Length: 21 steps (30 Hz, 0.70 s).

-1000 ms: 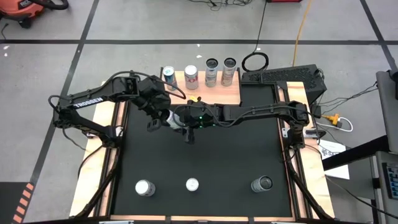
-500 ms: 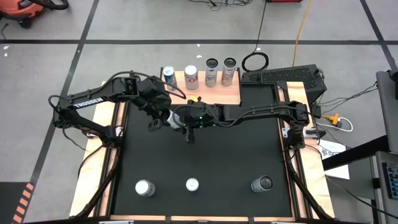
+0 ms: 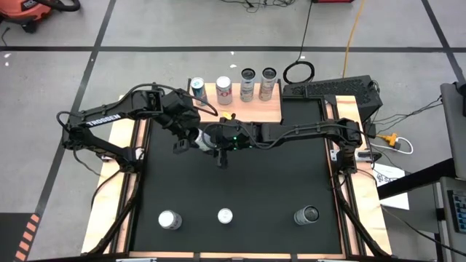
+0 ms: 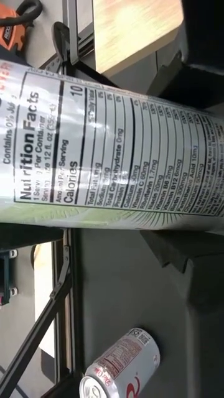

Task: Place canned beverage on shelf
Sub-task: Put the white yellow soda can on the shelf aligned with the other white yellow soda can

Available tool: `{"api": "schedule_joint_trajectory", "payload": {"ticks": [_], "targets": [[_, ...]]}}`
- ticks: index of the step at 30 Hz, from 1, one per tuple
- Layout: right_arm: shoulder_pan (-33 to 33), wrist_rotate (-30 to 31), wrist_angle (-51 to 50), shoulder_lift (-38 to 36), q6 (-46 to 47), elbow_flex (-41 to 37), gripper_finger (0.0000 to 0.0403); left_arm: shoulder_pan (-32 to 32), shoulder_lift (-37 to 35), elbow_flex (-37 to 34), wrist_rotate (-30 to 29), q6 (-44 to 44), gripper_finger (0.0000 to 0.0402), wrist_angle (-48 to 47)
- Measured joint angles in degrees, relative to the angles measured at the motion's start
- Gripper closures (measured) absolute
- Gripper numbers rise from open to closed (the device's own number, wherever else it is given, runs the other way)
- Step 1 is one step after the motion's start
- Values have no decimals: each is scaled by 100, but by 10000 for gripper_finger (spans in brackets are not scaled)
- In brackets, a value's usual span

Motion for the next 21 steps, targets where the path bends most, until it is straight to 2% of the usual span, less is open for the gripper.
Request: {"api": "schedule_joint_trajectory", "payload": {"ticks": [21], "targets": [[-4,2,-26,-13,21,0,182,-2,0,0,-218,-17,124,153]]}}
